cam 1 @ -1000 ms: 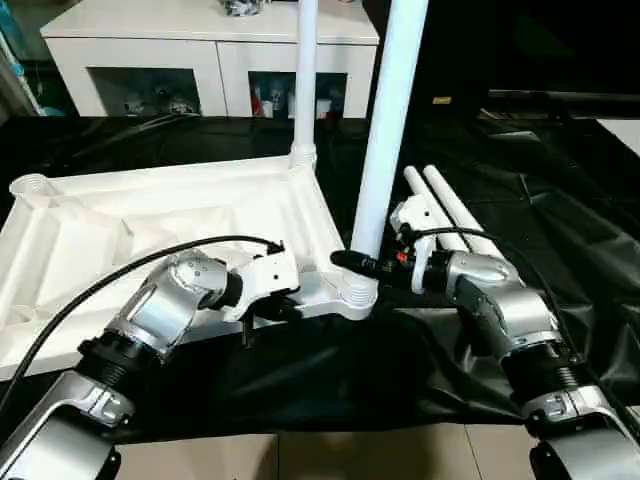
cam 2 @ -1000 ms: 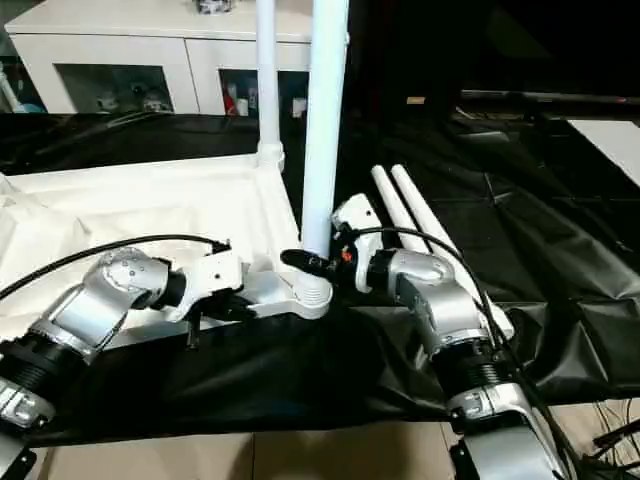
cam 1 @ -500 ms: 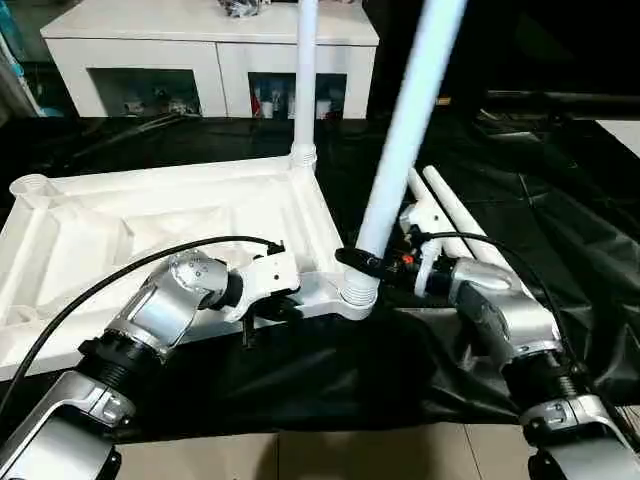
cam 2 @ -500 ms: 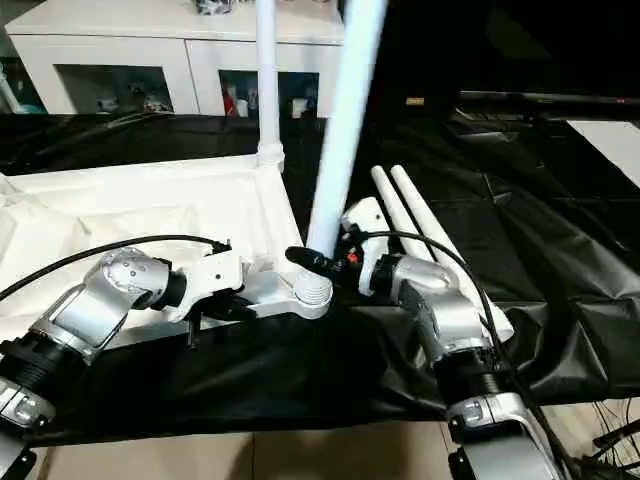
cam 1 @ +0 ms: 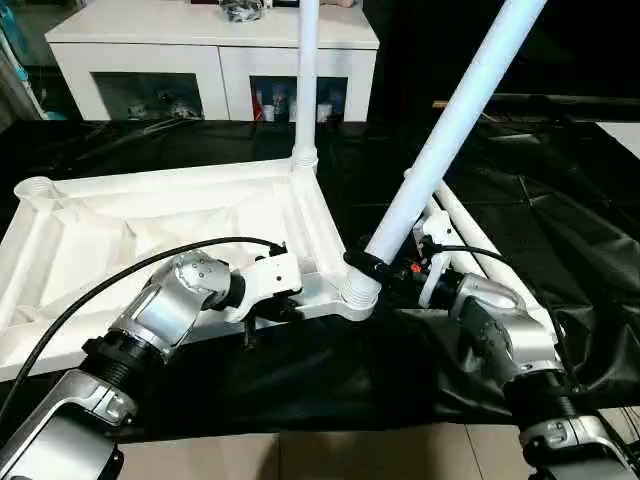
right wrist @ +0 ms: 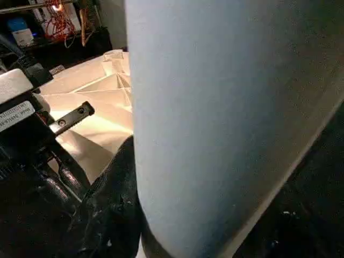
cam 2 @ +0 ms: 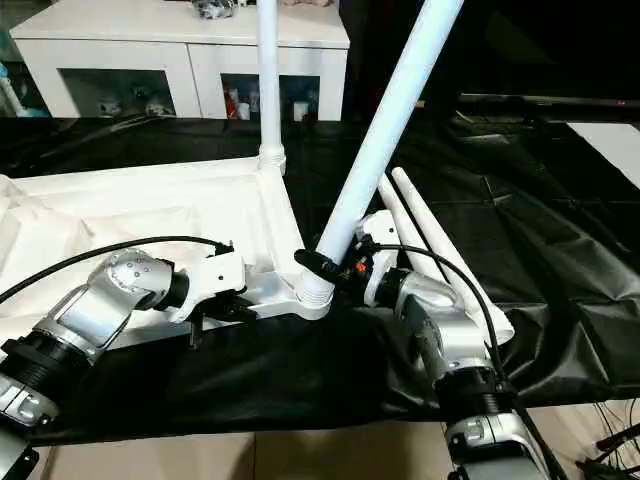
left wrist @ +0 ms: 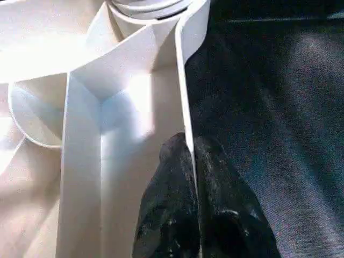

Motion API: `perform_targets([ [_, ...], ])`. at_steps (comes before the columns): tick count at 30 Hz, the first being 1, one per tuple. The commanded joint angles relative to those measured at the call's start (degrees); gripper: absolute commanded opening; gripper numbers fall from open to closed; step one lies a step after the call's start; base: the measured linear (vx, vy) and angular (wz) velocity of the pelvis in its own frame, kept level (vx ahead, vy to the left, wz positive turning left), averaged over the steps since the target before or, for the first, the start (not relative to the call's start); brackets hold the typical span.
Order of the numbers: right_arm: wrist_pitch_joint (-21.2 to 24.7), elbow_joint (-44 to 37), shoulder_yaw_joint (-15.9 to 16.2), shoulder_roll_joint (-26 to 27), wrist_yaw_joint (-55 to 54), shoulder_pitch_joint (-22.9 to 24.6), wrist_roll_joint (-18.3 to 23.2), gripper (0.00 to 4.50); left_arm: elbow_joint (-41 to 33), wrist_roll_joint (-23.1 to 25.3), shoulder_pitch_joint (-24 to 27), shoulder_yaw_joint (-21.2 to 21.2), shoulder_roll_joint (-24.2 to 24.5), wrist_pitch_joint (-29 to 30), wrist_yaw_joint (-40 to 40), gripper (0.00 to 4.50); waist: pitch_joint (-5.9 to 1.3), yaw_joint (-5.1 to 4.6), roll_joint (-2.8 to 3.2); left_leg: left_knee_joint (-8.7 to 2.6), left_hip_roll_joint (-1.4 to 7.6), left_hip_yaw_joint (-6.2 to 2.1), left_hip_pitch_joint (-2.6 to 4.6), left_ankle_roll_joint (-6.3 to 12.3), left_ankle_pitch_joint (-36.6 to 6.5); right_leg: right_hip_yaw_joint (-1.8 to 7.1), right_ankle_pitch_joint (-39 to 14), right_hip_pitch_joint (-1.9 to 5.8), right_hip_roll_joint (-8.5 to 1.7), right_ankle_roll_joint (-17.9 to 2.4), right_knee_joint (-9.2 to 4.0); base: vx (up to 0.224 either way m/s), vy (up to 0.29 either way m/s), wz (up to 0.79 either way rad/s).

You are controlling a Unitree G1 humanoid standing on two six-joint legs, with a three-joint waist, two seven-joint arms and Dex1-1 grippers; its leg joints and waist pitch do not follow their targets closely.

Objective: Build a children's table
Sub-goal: Insert table leg to table base

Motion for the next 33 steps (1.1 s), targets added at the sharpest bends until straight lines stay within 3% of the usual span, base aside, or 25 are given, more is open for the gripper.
perform_targets([
  [1, 2.15, 4.21, 0.73, -1.78, -3.64, 3.24, -4.52, 1.84, 1.12, 2.44, 0.49, -2.17, 1.62, -0.08, -2.11, 0.0, -2.25, 0.01, 1.0, -3.92, 2.58, -0.92, 0.4, -0.19, -18.09, 2.73, -10.89, 1.84, -3.81, -12.6, -3.51, 0.0, 0.0, 0.0],
  [8, 2.9, 2.74, 5.92, -2.55, -0.26, 1.44, -7.5, 1.84, 0.81, 2.57, 0.78, -2.53, 1.92, -0.27, -2.24, 0.0, -2.21, 0.0, 0.87, -3.89, 2.5, -0.9, 0.27, 0.13, -17.64, 2.66, -11.76, 1.91, -3.81, -12.41, -3.5, 0.0, 0.0, 0.0],
  [13, 3.58, 2.53, 7.67, -2.14, 0.59, 0.95, -8.31, 1.84, 0.03, 2.55, 1.1, -2.68, 2.06, 0.01, -2.3, 0.0, -2.14, -0.09, 0.84, -3.94, 2.53, -0.94, 0.34, -0.13, -18.63, 2.75, -14.1, 1.78, -3.94, -11.71, -3.75, 0.0, 0.0, 0.0],
  [21, 7.08, 2.54, 12.0, -2.59, 3.01, 0.98, -9.81, 1.84, -0.24, 2.51, 1.15, -2.76, 2.35, 0.22, -2.32, 0.0, -2.23, -0.2, 0.83, -3.89, 2.57, -0.92, 0.36, 0.06, -17.9, 2.75, -12.17, 1.75, -3.84, -12.18, -3.55, 0.0, 0.0, 0.0],
  [25, 5.43, 7.02, 9.89, -0.78, -0.54, -0.99, -10.12, 1.84, -0.31, 2.49, 1.25, -2.83, 2.42, 0.35, -2.27, 0.0, -2.25, -0.36, 0.88, -3.99, 2.54, -0.98, 0.46, -0.69, -19.61, 2.72, -12.74, 1.67, -3.8, -12.12, -3.61, 0.0, 0.0, 0.0],
  [29, 4.67, 10.16, 8.01, 0.62, -3.02, -2.81, -9.89, 1.84, 0.23, 2.47, 1.01, -2.83, 2.16, 0.17, -2.14, 0.0, -1.96, -0.89, 0.95, -4.2, 2.49, -1.3, 0.43, -1.42, -22.9, 2.66, -19.07, 1.46, -3.99, -10.67, -4.15, 0.0, 0.0, 0.0],
  [33, 4.71, 10.34, 8.31, 0.5, -2.69, -2.7, -10.02, 1.84, 0.77, 2.4, 0.79, -2.69, 2.02, -0.09, -2.09, 0.0, -1.89, -1.12, 0.96, -4.2, 2.48, -1.43, 0.56, -1.59, -24.38, 2.65, -21.69, 1.19, -3.99, -9.88, -4.5, 0.0, 0.0, 0.0],
])
